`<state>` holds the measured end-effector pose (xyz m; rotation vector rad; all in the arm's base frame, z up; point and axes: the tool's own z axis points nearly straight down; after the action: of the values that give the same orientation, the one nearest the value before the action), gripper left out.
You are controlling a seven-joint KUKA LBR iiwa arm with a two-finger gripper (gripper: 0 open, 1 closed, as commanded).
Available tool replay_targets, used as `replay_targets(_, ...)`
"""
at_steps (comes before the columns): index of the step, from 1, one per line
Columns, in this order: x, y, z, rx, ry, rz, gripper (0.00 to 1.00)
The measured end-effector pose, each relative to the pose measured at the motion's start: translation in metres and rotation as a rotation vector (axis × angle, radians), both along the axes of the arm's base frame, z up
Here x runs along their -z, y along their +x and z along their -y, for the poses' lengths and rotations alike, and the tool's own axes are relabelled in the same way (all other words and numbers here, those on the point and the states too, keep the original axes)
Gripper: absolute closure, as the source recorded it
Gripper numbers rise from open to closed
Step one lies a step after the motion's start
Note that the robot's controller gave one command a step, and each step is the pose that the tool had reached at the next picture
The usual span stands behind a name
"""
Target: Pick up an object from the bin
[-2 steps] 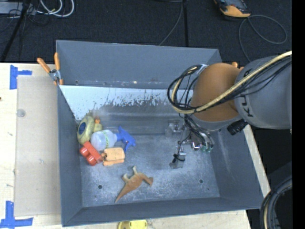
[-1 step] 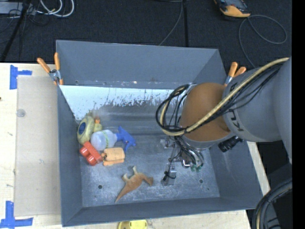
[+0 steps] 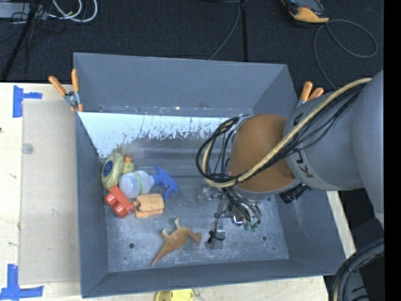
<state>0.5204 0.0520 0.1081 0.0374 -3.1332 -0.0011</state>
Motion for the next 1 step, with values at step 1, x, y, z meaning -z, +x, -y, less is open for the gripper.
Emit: replay_targets(1, 0.0229, 0.0166, -0.0464, -0.088, -0.002, 0.007, 0.0)
